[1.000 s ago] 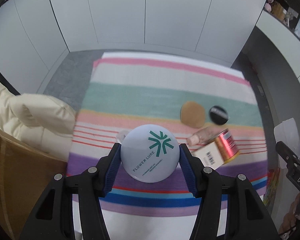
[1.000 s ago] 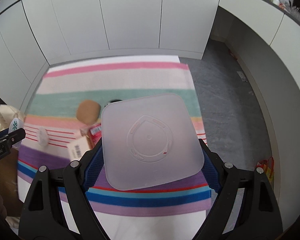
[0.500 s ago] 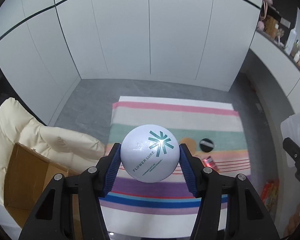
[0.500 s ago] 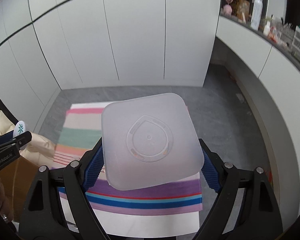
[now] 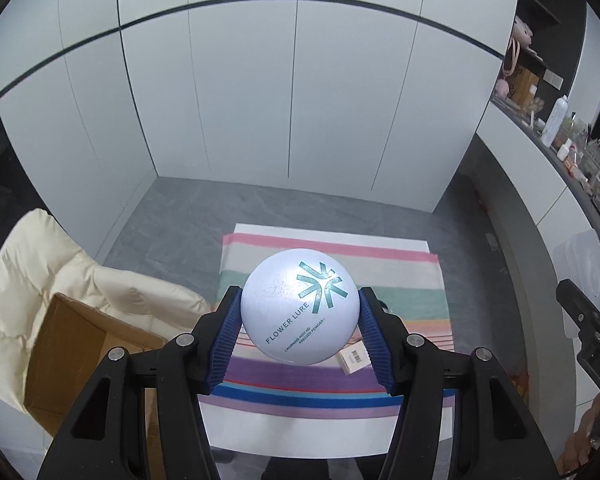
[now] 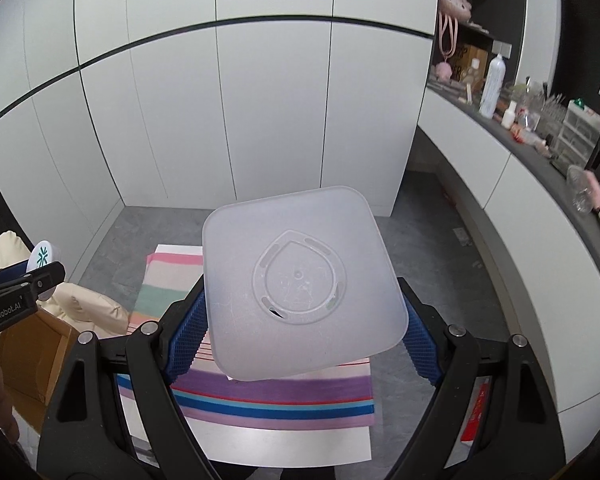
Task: Organize objects
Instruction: 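Lift the white compact with the left tool while the right tool lifts the clear case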
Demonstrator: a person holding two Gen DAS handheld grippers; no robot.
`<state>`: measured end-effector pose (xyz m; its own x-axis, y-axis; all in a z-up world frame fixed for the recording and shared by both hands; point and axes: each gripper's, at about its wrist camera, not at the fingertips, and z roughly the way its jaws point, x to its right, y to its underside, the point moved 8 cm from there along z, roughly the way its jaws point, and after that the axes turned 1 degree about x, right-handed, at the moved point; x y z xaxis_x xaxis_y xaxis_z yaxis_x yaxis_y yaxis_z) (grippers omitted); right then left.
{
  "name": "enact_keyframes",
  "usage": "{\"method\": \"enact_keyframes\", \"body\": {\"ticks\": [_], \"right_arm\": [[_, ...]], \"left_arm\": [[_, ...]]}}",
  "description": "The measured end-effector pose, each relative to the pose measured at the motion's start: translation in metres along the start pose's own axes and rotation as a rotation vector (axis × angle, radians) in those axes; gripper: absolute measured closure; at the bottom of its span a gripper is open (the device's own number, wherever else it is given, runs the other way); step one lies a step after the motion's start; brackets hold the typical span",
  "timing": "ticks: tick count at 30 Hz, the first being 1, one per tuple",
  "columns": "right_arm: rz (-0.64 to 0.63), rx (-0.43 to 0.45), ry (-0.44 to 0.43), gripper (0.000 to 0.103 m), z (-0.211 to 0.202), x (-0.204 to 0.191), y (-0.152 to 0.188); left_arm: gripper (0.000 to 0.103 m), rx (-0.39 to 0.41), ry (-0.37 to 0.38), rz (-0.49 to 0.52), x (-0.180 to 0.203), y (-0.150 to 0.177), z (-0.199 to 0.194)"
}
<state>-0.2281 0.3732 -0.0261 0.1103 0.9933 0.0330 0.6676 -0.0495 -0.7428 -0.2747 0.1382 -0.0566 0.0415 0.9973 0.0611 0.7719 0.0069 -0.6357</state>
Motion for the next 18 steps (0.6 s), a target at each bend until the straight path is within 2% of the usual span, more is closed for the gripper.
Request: {"method": "enact_keyframes", "body": {"ticks": [10,18], "right_arm": [[0.027,0.026,0.002,0.016,-0.041,0.005,-0.010],[0.024,0.036,0.005,0.016,-0.057,0.009,-0.005]], "left_arm": [[0.045,0.041,0.010,0.027,0.010,-0.007,-0.047],[0.045,0.035,0.012,0.045,0.013,-0.002,-0.058]]}}
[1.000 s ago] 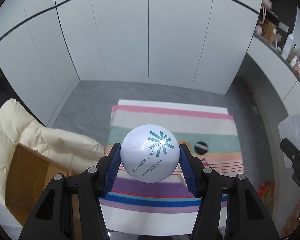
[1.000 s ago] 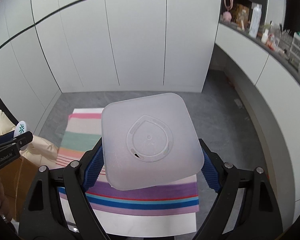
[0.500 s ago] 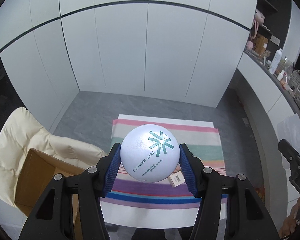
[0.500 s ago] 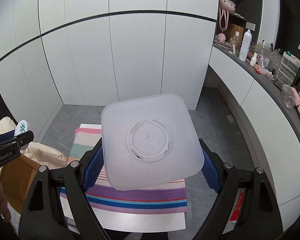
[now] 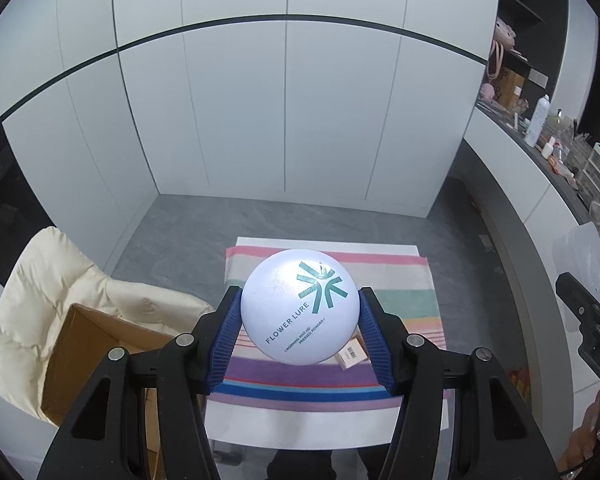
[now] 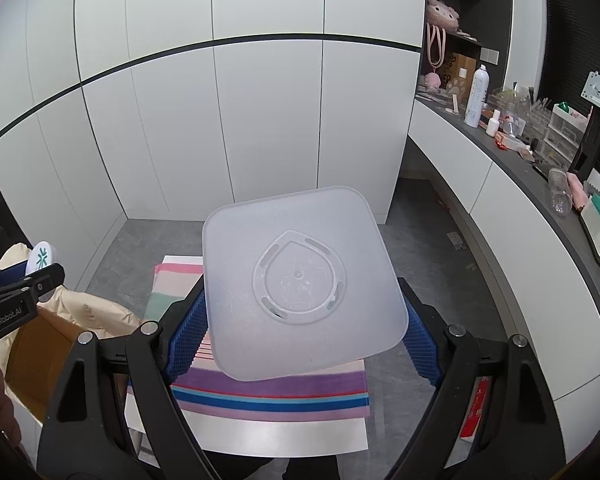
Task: Organize objects
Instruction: 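Lift the white compact with the left tool while the right tool lifts the clear case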
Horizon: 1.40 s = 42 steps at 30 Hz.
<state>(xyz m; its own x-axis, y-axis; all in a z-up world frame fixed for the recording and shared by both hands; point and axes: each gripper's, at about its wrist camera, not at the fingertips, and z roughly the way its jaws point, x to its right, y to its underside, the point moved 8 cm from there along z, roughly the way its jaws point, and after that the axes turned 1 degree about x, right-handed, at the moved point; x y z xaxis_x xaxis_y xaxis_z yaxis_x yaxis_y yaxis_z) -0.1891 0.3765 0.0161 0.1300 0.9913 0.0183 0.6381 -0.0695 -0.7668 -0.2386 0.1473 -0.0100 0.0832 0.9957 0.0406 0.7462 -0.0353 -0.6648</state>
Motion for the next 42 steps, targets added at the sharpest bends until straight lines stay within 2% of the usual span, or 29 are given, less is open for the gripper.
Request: {"method": "enact_keyframes", "body": {"ticks": [9,15,20,27,42], "right_arm": [[0.002,0.005,-0.012,0.016,-0.007,0.002,0.004],[0.010,0.014,-0.008,0.016,-0.016,0.006,0.015],[0.021,0.020,-0.015,0.016,-0.027,0.009,0.029],[0.029,0.009,-0.007,0.016,-0.042,0.012,0.052],[0.007,0.010,-0.053,0.016,-0.096,-0.003,0.122]], "left_arm": [[0.045,0.006,0.004,0.019,0.000,0.005,-0.010],[0.045,0.027,-0.005,0.025,-0.009,0.020,-0.020],[0.045,0.051,-0.017,0.054,-0.008,0.038,-0.036],[0.045,0.057,0.009,0.079,-0.002,0.068,-0.060],[0.045,0.087,0.037,0.119,0.005,0.137,-0.108]]}}
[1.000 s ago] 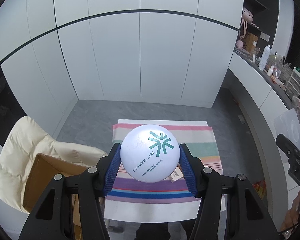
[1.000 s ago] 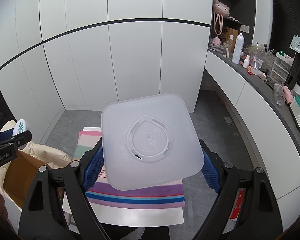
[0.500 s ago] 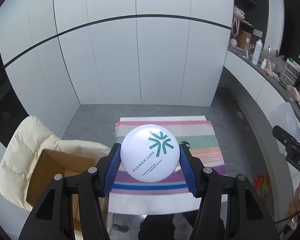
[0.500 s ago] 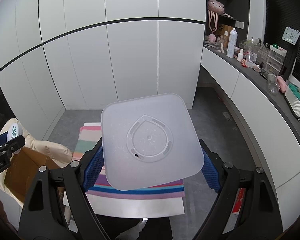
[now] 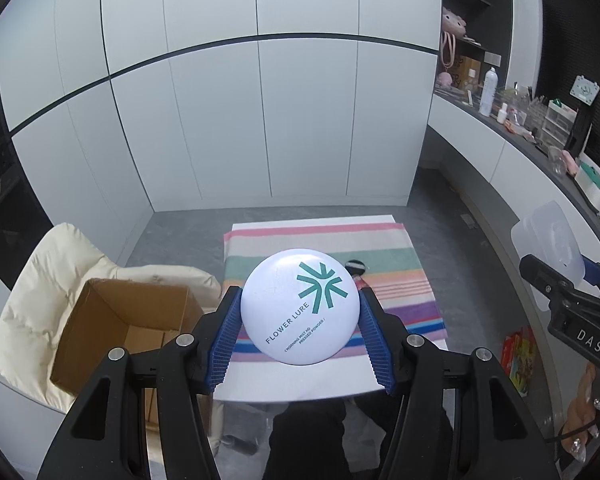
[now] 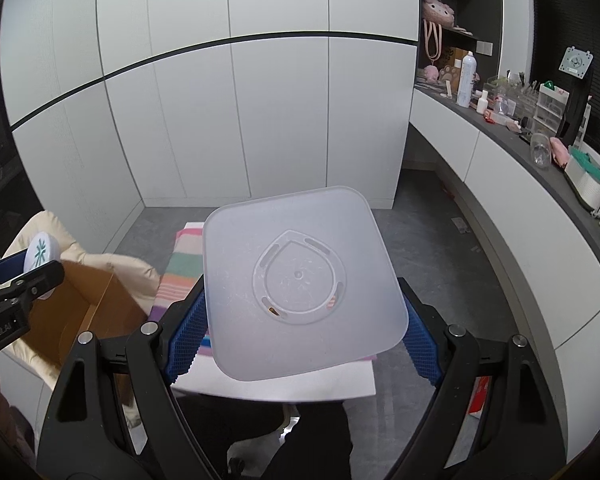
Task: Organize objects
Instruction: 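Lift the white compact with the left tool while the right tool lifts the clear case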
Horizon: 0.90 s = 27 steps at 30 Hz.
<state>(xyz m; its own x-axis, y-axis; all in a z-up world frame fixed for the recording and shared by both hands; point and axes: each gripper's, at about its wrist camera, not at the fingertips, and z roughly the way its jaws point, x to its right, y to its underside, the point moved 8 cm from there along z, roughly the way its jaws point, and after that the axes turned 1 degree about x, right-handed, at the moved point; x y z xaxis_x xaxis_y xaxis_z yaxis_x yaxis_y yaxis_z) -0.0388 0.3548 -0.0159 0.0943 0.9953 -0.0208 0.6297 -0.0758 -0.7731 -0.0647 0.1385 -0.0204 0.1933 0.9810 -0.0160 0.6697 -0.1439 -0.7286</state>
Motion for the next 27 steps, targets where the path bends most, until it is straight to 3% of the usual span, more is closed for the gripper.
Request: {"method": "enact_keyframes", "body": {"ticks": [9,19,27], "right_arm": [[-0.007,-0.023,-0.039,0.016,-0.018,-0.010,0.058],[0.018,-0.062,0.022,0.016,-0.049,0.006,0.117],[-0.004,-0.101,0.009,0.016,-0.055,0.004,0.141]], "left_arm": [[0.045,-0.008,0.023,0.001,0.004,0.043,-0.009],[0.045,-0.112,0.007,-0.063,-0.033,0.114,-0.003],[0.045,-0.105,-0.005,-0.066,-0.044,0.121,-0.006]]}}
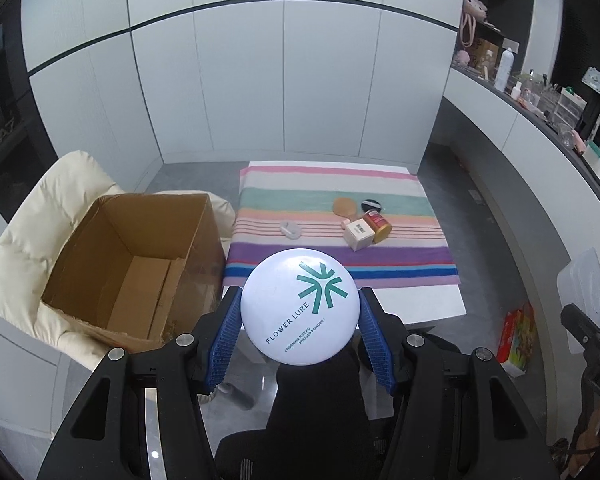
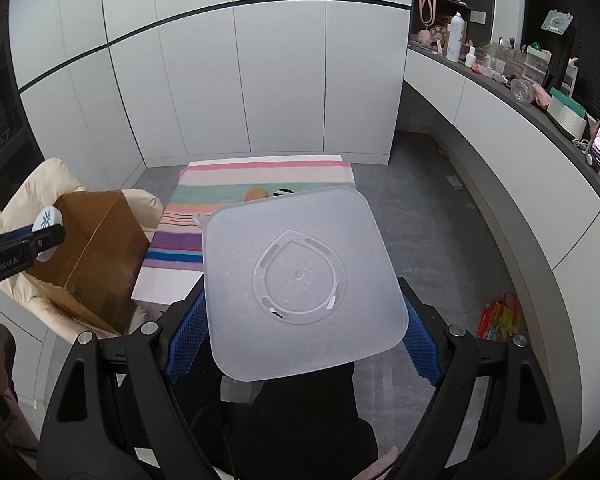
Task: Organize objects
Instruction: 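Carry the compact with the left tool while the right tool carries the case over the cardboard box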
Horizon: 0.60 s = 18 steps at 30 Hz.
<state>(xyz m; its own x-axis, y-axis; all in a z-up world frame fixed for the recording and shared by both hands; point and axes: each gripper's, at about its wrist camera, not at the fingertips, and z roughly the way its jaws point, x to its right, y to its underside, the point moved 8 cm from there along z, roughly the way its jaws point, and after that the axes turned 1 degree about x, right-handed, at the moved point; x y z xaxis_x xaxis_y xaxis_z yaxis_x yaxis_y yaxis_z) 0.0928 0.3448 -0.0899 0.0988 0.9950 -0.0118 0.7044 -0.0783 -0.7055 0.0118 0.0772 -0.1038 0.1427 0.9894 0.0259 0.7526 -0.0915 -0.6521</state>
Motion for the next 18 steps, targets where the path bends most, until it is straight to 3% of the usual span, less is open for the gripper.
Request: {"method": "enact_keyframes", "body": {"ticks": [18], "right_arm": [[-0.007,-0.010,-0.018,0.016,0.013,-0.015,-0.005]], "left_arm": [[0.045,-0.021,0.010,-0.005,-0.003,0.001,0.012]]}}
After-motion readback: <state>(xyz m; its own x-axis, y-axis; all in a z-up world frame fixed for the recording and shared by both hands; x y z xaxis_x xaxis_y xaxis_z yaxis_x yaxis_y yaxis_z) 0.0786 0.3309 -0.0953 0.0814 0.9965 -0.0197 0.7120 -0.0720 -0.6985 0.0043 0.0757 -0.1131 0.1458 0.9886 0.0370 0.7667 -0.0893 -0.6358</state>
